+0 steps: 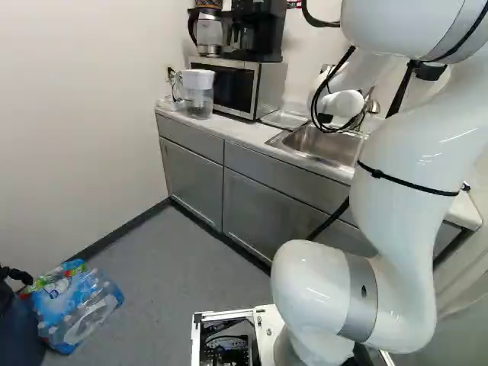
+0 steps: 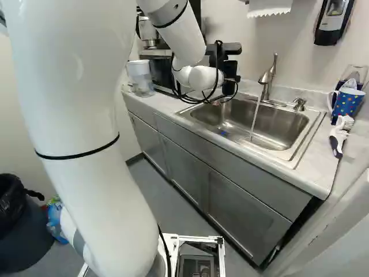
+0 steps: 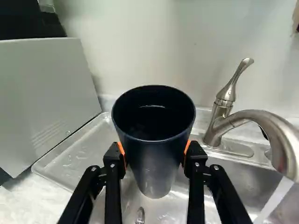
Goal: Rinse the cup and place it in the tray
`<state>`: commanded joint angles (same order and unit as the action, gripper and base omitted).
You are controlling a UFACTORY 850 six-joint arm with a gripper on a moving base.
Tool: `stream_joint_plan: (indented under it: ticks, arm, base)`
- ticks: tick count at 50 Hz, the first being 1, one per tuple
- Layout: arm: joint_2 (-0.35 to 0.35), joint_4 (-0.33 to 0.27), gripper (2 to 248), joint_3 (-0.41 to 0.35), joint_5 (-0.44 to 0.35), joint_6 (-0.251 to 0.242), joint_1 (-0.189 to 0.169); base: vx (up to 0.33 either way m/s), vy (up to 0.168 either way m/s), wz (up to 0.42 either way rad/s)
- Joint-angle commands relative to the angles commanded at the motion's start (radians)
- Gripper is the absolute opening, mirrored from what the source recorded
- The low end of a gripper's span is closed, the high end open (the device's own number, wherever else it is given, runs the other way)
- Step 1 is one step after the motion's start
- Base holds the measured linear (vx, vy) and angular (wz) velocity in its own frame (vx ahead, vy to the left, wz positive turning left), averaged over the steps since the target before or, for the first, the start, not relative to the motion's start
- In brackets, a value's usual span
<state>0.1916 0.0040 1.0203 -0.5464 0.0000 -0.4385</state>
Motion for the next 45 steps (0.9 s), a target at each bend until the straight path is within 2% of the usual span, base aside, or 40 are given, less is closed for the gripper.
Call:
stream_joint_plan:
  ticks: [26, 41, 45]
  arm:
    - [-0.017, 0.000, 125, 0.037, 0.068, 0.000, 0.003]
    - [-0.020, 0.000, 125, 0.038, 0.068, 0.000, 0.003]
    - [-0.020, 0.000, 125, 0.038, 0.068, 0.017, 0.003]
  base:
    - [0.000, 0.000, 0.000]
    - [0.000, 0.000, 0.000]
    - [0.000, 0.000, 0.000]
